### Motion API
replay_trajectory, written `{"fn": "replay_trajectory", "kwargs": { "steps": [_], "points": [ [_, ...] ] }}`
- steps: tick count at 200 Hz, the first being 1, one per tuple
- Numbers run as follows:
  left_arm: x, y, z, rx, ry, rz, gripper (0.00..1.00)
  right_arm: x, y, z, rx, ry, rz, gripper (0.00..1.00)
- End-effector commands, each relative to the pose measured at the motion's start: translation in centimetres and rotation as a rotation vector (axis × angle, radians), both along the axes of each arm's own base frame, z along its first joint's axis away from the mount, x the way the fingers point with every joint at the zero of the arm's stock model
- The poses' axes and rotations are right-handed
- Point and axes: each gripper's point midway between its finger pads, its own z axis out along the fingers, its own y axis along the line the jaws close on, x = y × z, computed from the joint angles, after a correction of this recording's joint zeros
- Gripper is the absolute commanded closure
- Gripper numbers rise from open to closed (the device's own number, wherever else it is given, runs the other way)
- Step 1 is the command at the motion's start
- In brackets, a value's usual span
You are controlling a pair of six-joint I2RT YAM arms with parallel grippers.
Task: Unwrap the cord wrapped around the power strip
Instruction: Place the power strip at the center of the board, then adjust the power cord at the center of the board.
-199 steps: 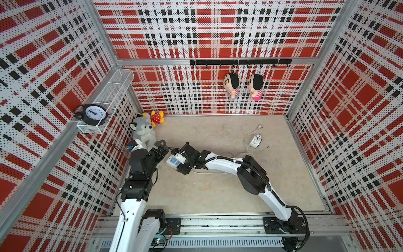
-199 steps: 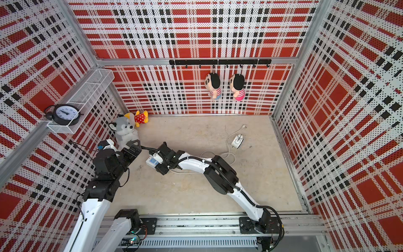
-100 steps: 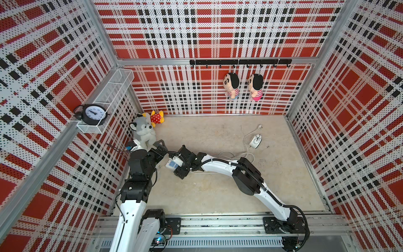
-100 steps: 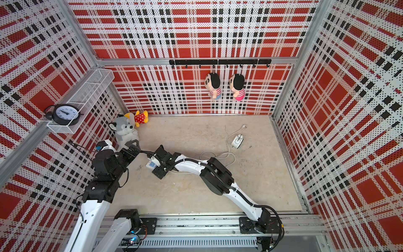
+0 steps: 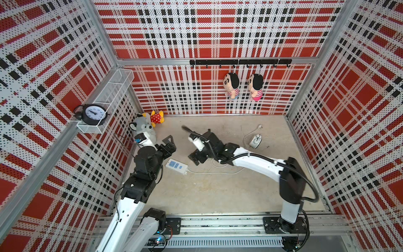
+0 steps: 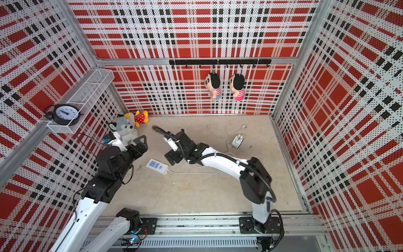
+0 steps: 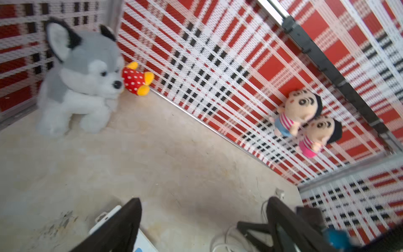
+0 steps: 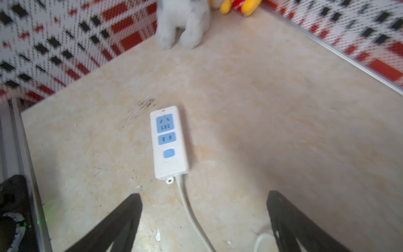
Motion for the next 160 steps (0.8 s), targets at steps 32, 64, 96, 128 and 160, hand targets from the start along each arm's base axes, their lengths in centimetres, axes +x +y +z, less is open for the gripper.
{"fn": "replay_trajectory", "kwargs": {
  "steps": [32,64,96,128,160],
  "points": [
    [-0.6,-12.5,-1.9,0.197,-0.032,-0.26,0.09,3.6,-21.5,-4.3,0.032,0.141,-0.544,0.22],
    [-0.7,-18.7,-5.9,0.164,0.04,-0.393,0.08,4.5,-25.5,-6.5,0.054,0.229,-0.699,0.26],
    [-0.1,-19.9,-9.2,0.052,0.104,-0.405,0.07,7.6,-26.3,-9.1,0.024,0.297,-0.887,0.34],
    [0.2,-19.4,-11.6,0.009,0.169,-0.402,0.07,10.3,-27.7,-11.7,-0.066,0.291,-1.045,0.46],
    [0.1,-19.0,-13.9,-0.003,0.227,-0.409,0.07,11.1,-28.6,-13.6,-0.142,0.279,-1.105,0.46]
  ]
}}
